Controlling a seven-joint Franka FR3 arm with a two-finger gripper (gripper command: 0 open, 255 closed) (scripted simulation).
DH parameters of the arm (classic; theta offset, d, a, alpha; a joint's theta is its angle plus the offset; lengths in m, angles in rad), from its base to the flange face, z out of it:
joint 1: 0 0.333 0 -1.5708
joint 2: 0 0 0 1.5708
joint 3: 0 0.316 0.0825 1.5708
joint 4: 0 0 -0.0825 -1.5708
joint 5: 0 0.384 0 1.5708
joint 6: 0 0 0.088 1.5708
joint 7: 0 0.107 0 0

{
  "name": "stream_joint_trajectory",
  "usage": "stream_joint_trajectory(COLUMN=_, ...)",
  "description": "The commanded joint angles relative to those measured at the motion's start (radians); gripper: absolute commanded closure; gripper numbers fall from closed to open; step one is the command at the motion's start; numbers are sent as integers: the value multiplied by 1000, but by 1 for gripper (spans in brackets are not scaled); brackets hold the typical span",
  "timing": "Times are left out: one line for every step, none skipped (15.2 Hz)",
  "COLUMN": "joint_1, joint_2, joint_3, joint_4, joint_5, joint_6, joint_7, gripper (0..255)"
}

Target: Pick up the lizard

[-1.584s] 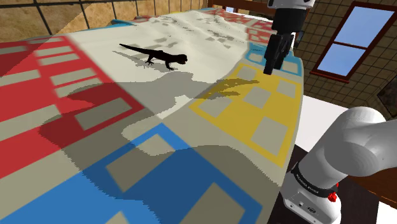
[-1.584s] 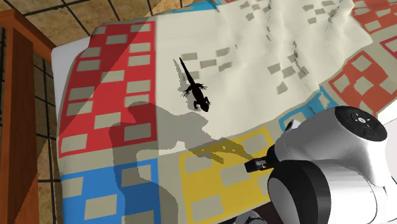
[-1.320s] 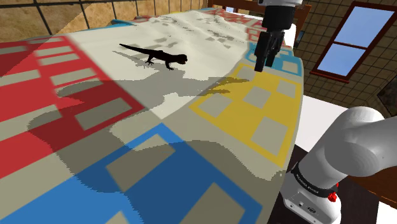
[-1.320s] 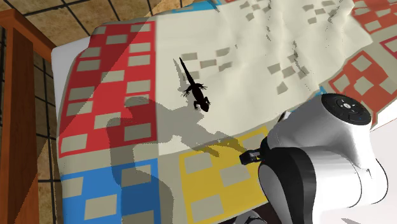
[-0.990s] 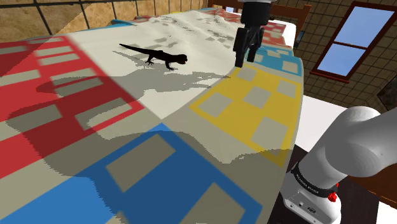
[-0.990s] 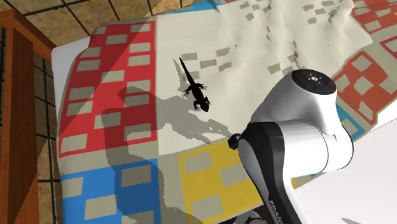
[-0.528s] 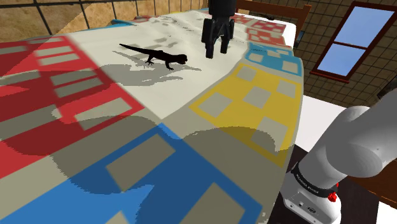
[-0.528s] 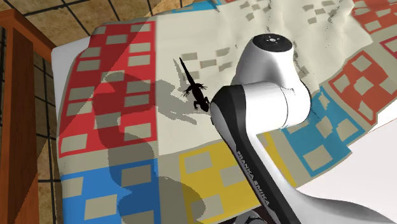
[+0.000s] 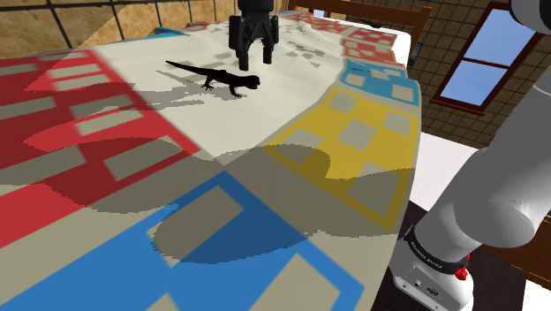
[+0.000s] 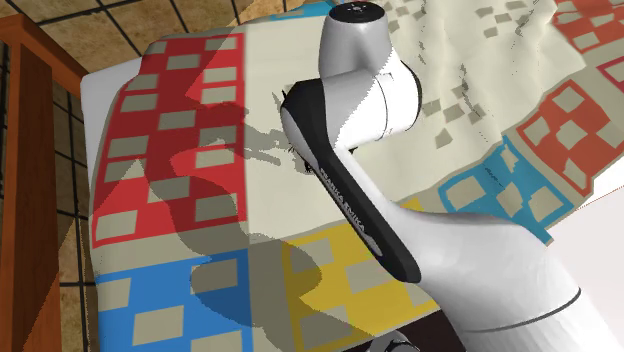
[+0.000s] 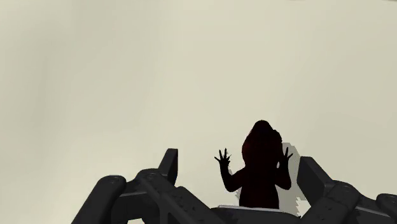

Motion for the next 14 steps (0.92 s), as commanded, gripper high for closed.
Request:
stream_joint_trajectory(joint_1=15, joint_2=85, joint_3=11, joint_4=111, joint_5=-24, joint_6=-26, joint_7=14, gripper=0)
stream_joint_trajectory(joint_1=26, joint_2=133, joint_3=17, joint_4=177, joint_5=-38, joint_6=-44, joint_7=23, gripper=0)
stream_joint_trajectory(joint_1=38, joint_2=184, joint_3=22, joint_4=247, joint_5=-53, joint_6=-64, joint_7=31, gripper=0)
stream_joint_trajectory(joint_1=52, joint_2=237, joint_3=27, joint_4=325, joint_5=-69, joint_6=-88, joint_7=39, gripper=0)
stream_joint_trajectory(joint_1=69, joint_2=295, joint_3=30, joint_4=411, joint_5=-86, joint_6=-117, joint_7=46, gripper=0)
stream_joint_trajectory(joint_1=88, joint_2=360, joint_3=32, joint_4=510, joint_5=-104, joint_6=-152, joint_7=52, gripper=0)
stream_joint_trajectory(joint_1=96, joint_2=383, joint_3=32, joint_4=547, joint_5=-110, joint_6=-165, joint_7=53, gripper=0)
stream_joint_trajectory(joint_1=93, joint_2=373, joint_3=31, joint_4=517, joint_5=-107, joint_6=-146, joint_7=52, gripper=0)
stream_joint_trajectory(joint_1=90, joint_2=364, joint_3=31, joint_4=488, joint_5=-105, joint_6=-126, joint_7=51, gripper=0)
stream_joint_trajectory(joint_1=87, joint_2=356, joint_3=31, joint_4=461, joint_5=-103, joint_6=-108, joint_7=51, gripper=0)
stream_joint_trajectory(joint_1=85, joint_2=348, joint_3=31, joint_4=436, joint_5=-102, joint_6=-90, joint_7=50, gripper=0)
stream_joint_trajectory(joint_1=83, joint_2=341, joint_3=31, joint_4=411, joint_5=-100, joint_6=-72, joint_7=49, gripper=0)
stream_joint_trajectory(joint_1=80, joint_2=335, joint_3=31, joint_4=388, joint_5=-99, joint_6=-55, joint_7=48, gripper=0)
stream_joint_trajectory(joint_1=77, joint_2=326, joint_3=31, joint_4=353, joint_5=-97, joint_6=-29, joint_7=47, gripper=0)
